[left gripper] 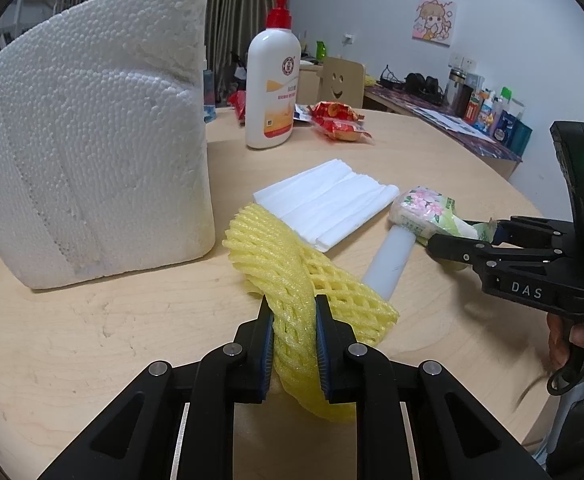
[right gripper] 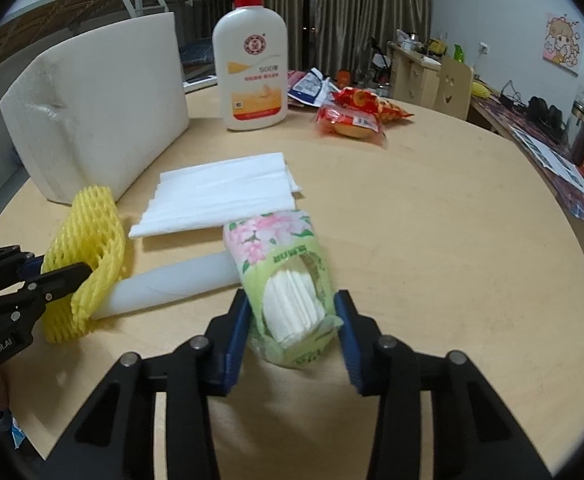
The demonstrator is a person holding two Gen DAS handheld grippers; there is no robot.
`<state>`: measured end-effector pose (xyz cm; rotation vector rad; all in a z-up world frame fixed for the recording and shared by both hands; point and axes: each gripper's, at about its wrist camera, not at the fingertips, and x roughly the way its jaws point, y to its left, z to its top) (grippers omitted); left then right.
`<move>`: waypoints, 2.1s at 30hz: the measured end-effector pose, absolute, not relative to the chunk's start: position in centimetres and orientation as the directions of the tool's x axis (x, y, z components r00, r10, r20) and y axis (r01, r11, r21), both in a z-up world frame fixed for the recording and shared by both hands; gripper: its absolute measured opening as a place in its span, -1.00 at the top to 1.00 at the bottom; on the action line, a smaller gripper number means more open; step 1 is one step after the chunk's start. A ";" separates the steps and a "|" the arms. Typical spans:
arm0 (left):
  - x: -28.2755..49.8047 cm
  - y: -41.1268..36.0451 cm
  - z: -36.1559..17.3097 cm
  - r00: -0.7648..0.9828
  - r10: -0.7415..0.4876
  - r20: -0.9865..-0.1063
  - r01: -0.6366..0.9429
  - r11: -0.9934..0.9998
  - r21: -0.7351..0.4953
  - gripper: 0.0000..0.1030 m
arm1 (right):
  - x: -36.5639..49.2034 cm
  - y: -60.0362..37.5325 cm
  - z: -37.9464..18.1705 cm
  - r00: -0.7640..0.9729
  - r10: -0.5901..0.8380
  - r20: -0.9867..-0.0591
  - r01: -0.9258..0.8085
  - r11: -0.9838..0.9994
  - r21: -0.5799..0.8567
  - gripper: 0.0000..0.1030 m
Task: Organize soft objects
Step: 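Lift yellow mesh sponge with left tool while right tool lifts tissue pack, then carry sponge and tissue pack over the white foam box with both tools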
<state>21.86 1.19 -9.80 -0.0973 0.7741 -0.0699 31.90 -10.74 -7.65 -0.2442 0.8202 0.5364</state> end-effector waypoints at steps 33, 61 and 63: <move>16.8 -0.4 -4.4 0.804 -0.061 -0.591 0.028 0.997 -0.066 0.63 | 27.2 -14.6 -2.3 0.676 0.443 -0.589 -0.517 0.855 0.049 0.22; 6.9 -1.3 3.7 0.936 0.019 -0.352 -0.014 1.000 0.016 0.63 | 19.6 -15.0 3.7 0.762 0.522 -0.383 -0.556 0.831 0.025 0.22; 5.9 -1.2 4.6 0.944 0.030 -0.327 -0.024 0.999 0.024 0.63 | 19.0 -14.9 4.2 0.763 0.534 -0.364 -0.567 0.823 0.020 0.22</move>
